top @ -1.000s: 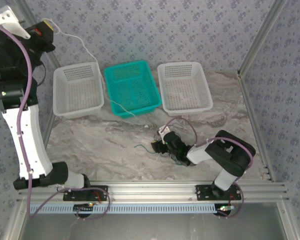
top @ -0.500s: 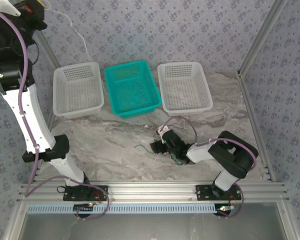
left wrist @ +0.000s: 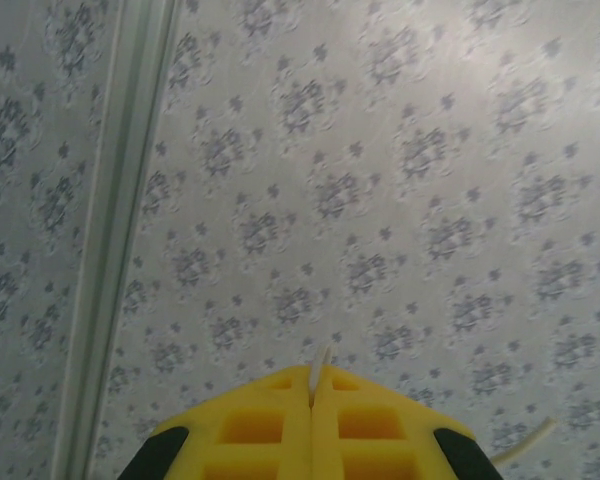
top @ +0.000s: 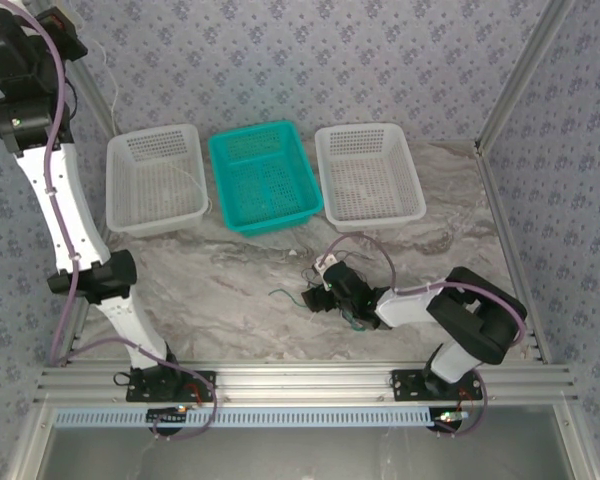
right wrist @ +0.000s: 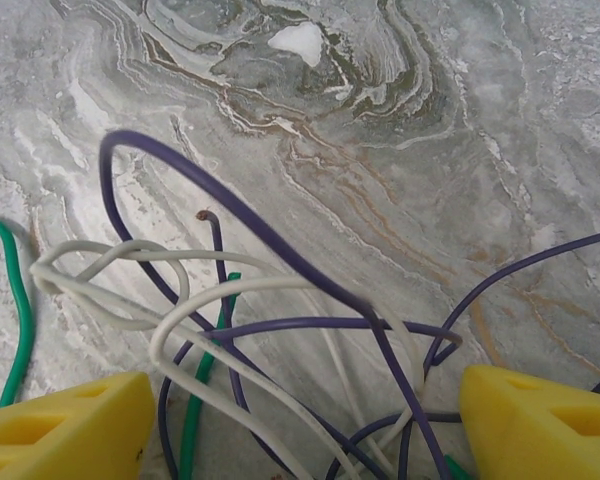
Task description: Untangle the cables
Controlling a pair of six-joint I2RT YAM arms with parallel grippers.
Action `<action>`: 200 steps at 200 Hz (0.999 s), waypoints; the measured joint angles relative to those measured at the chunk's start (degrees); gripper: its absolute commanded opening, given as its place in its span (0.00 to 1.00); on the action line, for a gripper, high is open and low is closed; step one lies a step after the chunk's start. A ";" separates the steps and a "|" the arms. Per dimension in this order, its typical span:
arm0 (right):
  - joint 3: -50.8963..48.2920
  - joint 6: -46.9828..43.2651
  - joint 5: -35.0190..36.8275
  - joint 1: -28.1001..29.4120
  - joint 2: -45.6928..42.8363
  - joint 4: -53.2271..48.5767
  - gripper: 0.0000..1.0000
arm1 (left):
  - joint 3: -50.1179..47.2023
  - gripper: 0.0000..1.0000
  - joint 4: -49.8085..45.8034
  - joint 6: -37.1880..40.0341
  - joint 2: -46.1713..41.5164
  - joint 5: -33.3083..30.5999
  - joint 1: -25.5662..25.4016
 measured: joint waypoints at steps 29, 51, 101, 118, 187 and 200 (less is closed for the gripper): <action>0.02 -0.02 0.04 0.13 -0.35 -0.96 0.83 | -0.13 0.00 -3.72 1.92 3.10 -3.15 -0.02; 0.37 -0.02 0.02 0.15 -0.37 -1.57 0.83 | -1.99 0.00 -6.14 3.50 5.55 -5.57 0.00; 0.37 -0.02 0.66 0.63 -1.70 -3.10 0.83 | -17.18 0.48 -7.10 6.88 7.13 -9.99 -1.29; 0.37 -0.02 1.07 0.76 -2.40 -3.54 0.83 | -24.76 0.69 -5.14 6.91 5.99 -11.08 -2.58; 0.37 -0.02 2.08 1.20 -8.00 -7.19 0.86 | -58.64 0.70 5.60 -0.24 -14.95 -9.60 -4.24; 0.39 -0.02 2.14 1.27 -10.40 -8.50 0.88 | -67.23 0.69 9.90 -2.86 -22.93 -6.99 -5.20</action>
